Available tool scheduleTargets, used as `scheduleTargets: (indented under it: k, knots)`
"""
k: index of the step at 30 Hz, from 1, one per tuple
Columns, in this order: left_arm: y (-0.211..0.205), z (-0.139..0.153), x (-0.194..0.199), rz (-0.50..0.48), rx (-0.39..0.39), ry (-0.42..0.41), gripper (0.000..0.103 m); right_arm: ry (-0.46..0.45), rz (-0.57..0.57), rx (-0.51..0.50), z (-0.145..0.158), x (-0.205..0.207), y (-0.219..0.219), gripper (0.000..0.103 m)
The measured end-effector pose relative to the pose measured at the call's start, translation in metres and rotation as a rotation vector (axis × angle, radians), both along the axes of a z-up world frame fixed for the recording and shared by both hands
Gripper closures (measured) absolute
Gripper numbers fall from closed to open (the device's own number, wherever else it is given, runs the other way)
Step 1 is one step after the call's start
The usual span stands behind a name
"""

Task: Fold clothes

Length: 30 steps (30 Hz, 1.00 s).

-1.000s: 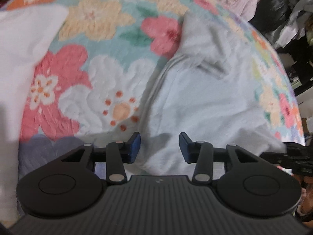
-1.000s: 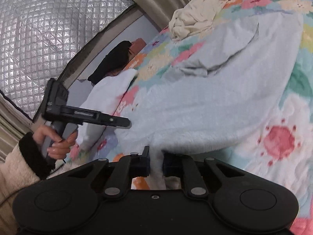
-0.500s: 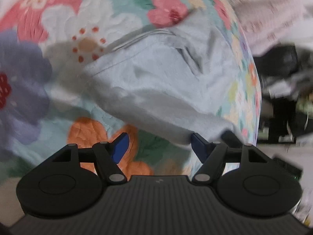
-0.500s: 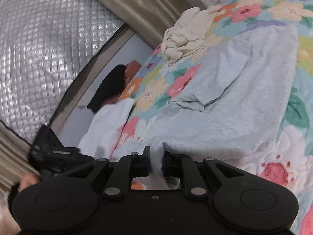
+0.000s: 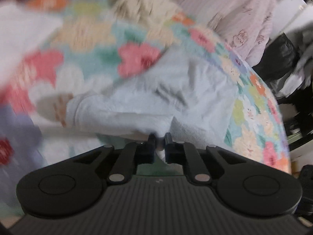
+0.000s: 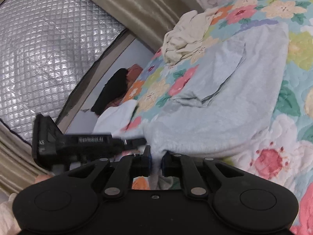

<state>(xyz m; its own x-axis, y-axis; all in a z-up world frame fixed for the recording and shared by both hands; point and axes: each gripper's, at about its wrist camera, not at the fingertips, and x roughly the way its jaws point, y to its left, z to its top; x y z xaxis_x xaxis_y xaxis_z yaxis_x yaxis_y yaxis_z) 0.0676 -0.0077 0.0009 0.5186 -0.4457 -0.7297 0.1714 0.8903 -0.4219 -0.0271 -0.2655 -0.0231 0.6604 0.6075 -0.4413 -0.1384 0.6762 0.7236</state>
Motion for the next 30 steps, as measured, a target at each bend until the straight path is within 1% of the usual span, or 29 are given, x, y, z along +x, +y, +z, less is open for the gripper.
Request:
scheduleTargets:
  k: [1,4,8,12,15,17,19,22,24,27,30]
  knots:
    - [-0.001,0.007,-0.004,0.003,0.015,-0.024,0.096,0.001,0.007,0.008,0.001,-0.002,0.001,0.091]
    - [0.005,0.020,-0.016,0.014,0.030,-0.058,0.096,0.001,0.032,0.023,0.006,-0.011,0.004,0.091]
    - [0.019,0.028,-0.028,0.031,0.033,-0.068,0.097,0.026,0.083,0.049,0.012,-0.019,0.009,0.091]
    - [0.034,0.035,-0.044,0.033,0.059,-0.102,0.098,0.001,0.095,-0.008,0.023,-0.027,0.016,0.091]
    - [0.045,0.040,-0.050,0.050,0.050,-0.104,0.099,-0.027,0.127,-0.037,0.033,-0.034,0.024,0.093]
    - [0.050,0.046,-0.056,0.058,0.059,-0.114,0.099,-0.026,0.156,-0.037,0.038,-0.038,0.030,0.093]
    - [0.049,0.056,-0.066,0.054,0.094,-0.153,0.099,-0.028,0.183,-0.039,0.043,-0.042,0.035,0.093]
    - [0.052,0.072,-0.080,0.057,0.089,-0.182,0.099,-0.047,0.222,-0.039,0.052,-0.050,0.039,0.093]
    - [0.055,0.078,-0.083,0.058,0.078,-0.189,0.099,-0.044,0.240,-0.003,0.054,-0.053,0.034,0.093]
    - [0.051,0.076,-0.072,0.049,0.051,-0.172,0.099,0.008,0.225,0.083,0.043,-0.046,0.020,0.093]
    - [0.038,0.069,-0.050,0.032,0.031,-0.152,0.099,0.081,0.184,0.176,0.025,-0.032,-0.002,0.093]
